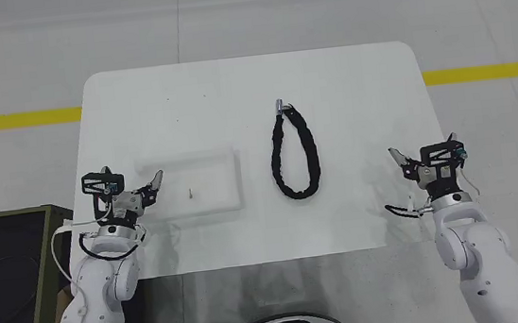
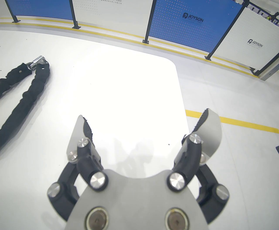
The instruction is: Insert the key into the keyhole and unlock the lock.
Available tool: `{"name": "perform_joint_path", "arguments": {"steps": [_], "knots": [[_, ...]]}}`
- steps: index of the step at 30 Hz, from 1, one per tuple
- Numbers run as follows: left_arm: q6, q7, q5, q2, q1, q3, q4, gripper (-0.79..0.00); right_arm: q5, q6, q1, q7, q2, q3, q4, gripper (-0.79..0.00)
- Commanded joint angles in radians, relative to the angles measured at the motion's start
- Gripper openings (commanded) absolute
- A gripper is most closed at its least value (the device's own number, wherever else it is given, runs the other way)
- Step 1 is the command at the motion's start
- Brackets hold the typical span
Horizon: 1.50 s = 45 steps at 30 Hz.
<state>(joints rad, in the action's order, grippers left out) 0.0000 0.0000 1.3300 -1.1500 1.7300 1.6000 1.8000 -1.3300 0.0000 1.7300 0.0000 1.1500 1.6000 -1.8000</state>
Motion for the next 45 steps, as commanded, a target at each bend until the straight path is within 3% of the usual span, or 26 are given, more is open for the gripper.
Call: {"name": "perform_joint_path", "arguments": {"steps": [1, 12, 16, 19, 23, 28, 31, 33, 37, 45], "knots": [[0.000, 0.000, 0.000, 0.000, 0.000, 0.000, 0.000, -0.001, 0.000, 0.000, 0.000, 0.000, 0.000, 0.000, 0.000, 0.000], [-0.004, -0.011, -0.012, 0.000, 0.000, 0.000, -0.001, 0.000, 0.000, 0.000, 0.000, 0.000, 0.000, 0.000, 0.000, 0.000], [0.019, -0.166, -0.102, -0.004, -0.033, 0.017, 0.038, 0.000, 0.000, 0.000, 0.000, 0.000, 0.000, 0.000, 0.000, 0.000], [0.076, -0.332, -0.156, -0.004, -0.059, 0.053, 0.125, 0.000, 0.000, 0.000, 0.000, 0.000, 0.000, 0.000, 0.000, 0.000], [0.114, -0.742, -0.346, 0.001, -0.108, 0.123, 0.259, 0.000, 0.000, 0.000, 0.000, 0.000, 0.000, 0.000, 0.000, 0.000], [0.143, -1.328, -0.563, 0.023, -0.282, 0.159, 0.302, 0.000, 0.000, 0.000, 0.000, 0.000, 0.000, 0.000, 0.000, 0.000], [0.221, -1.536, -0.643, 0.032, -0.405, 0.127, 0.275, 0.000, 0.000, 0.000, 0.000, 0.000, 0.000, 0.000, 0.000, 0.000], [0.284, -1.536, -0.615, 0.041, -0.441, 0.062, 0.249, 0.000, 0.000, 0.000, 0.000, 0.000, 0.000, 0.000, 0.000, 0.000], [0.284, -1.536, -0.630, 0.064, -0.492, -0.019, 0.173, 0.000, 0.000, 0.000, 0.000, 0.000, 0.000, 0.000, 0.000, 0.000], [0.284, -1.536, -0.630, 0.066, -0.495, -0.024, 0.167, 0.000, 0.000, 0.000, 0.000, 0.000, 0.000, 0.000, 0.000, 0.000]]}}
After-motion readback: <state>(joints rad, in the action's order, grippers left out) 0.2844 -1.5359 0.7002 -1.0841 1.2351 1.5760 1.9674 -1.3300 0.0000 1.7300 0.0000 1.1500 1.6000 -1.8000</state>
